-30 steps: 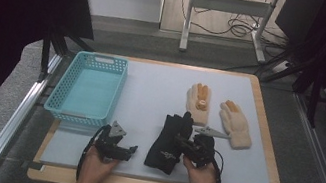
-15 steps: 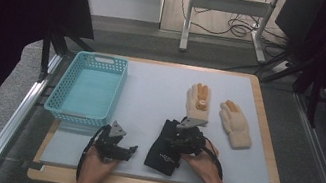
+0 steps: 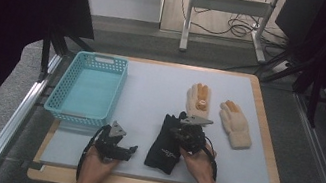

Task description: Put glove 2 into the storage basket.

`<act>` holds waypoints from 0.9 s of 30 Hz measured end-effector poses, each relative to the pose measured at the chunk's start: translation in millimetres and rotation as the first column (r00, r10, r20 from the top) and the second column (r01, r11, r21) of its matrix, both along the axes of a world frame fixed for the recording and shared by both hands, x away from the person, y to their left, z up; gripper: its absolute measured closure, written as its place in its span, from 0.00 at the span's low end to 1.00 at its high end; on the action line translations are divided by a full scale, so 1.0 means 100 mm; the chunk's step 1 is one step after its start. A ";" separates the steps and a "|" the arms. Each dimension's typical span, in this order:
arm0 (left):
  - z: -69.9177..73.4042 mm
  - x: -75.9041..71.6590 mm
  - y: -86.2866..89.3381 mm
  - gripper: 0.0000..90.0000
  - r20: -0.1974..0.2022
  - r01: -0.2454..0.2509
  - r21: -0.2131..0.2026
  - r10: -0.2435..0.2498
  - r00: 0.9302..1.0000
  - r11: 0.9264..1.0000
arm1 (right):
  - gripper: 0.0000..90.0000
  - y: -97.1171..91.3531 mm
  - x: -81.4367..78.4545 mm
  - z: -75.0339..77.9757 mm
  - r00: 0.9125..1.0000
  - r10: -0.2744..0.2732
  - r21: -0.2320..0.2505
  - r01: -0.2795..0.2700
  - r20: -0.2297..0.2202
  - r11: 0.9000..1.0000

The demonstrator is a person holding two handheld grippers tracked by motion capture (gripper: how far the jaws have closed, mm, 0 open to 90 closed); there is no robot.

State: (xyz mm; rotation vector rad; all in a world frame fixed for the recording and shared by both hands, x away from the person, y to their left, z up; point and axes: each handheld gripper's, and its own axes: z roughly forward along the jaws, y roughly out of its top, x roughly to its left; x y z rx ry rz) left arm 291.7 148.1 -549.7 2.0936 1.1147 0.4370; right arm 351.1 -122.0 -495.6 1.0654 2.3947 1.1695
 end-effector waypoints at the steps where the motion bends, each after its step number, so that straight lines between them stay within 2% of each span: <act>1: 0.00 0.00 0.00 0.19 0.000 0.000 0.000 0.000 1.000 1.000 | 0.95 0.01 0.01 -0.02 1.000 -0.019 0.016 0.019 -0.015 1.000; 5: 0.00 0.00 0.00 0.19 -0.001 -0.001 -0.001 0.001 1.000 1.000 | 0.93 0.01 0.03 -0.11 0.999 -0.035 0.012 0.035 -0.038 0.999; 6: 0.00 0.00 0.00 0.19 -0.001 -0.001 -0.002 0.001 1.000 1.000 | 0.89 -0.04 0.02 -0.11 0.999 -0.025 0.042 0.027 -0.047 0.999; 7: 0.00 0.00 0.00 0.19 0.000 0.000 0.000 0.000 1.000 1.000 | 0.89 -0.04 0.02 -0.11 0.999 -0.025 0.042 0.027 -0.047 0.999; 8: 0.00 0.00 0.00 0.19 0.000 0.000 0.000 0.000 1.000 1.000 | 0.78 -0.10 0.02 -0.04 0.999 -0.018 0.051 0.020 -0.043 0.998; 10: 0.00 0.00 0.00 0.19 0.000 0.000 0.000 0.000 1.000 1.000 | 0.75 -0.13 0.03 -0.01 0.999 -0.017 0.044 0.018 -0.031 0.999; 11: 0.00 0.00 0.00 0.19 0.000 0.000 0.001 0.000 1.000 1.000 | 0.70 -0.20 0.05 0.06 1.000 -0.031 0.027 0.031 -0.002 0.999; 14: 0.00 0.00 0.00 0.19 -0.001 -0.001 0.000 0.001 1.000 1.000 | 0.67 -0.26 0.11 0.10 0.999 -0.045 0.018 0.045 0.008 0.999; 16: 0.00 0.00 0.00 0.19 -0.001 -0.001 -0.001 0.001 1.000 1.000 | 0.59 -0.28 0.22 0.08 0.998 -0.051 -0.024 0.052 0.025 0.998; 17: 0.00 0.00 0.00 0.19 -0.001 -0.001 -0.001 0.001 1.000 1.000 | 0.59 -0.28 0.22 0.08 0.998 -0.051 -0.024 0.052 0.025 0.998; 19: 0.00 0.00 0.00 0.19 -0.001 -0.001 -0.001 0.001 1.000 1.000 | 0.52 -0.26 0.33 0.03 0.997 -0.068 -0.055 0.071 0.048 0.996; 22: 0.00 0.00 0.00 0.19 -0.001 -0.002 -0.002 0.002 1.000 1.000 | 0.47 -0.29 0.51 0.02 0.995 -0.096 -0.011 0.097 0.039 0.995; 23: 0.00 0.00 0.00 0.19 -0.001 -0.002 -0.002 0.002 1.000 1.000 | 0.46 -0.28 0.62 0.04 0.994 -0.101 0.006 0.101 0.033 0.995; 24: 0.00 0.00 0.00 0.19 -0.001 -0.002 -0.002 0.002 1.000 1.000 | 0.46 -0.28 0.62 0.04 0.994 -0.101 0.006 0.101 0.033 0.995; 26: 0.00 0.00 0.00 0.19 -0.002 -0.001 -0.002 0.001 1.000 1.000 | 0.47 -0.24 0.72 0.03 0.994 -0.106 -0.016 0.106 0.025 0.994; 27: 0.00 0.00 0.00 0.19 -0.002 0.000 -0.002 0.000 1.000 1.000 | 0.54 -0.21 0.82 -0.01 0.995 -0.098 -0.032 0.098 -0.014 0.995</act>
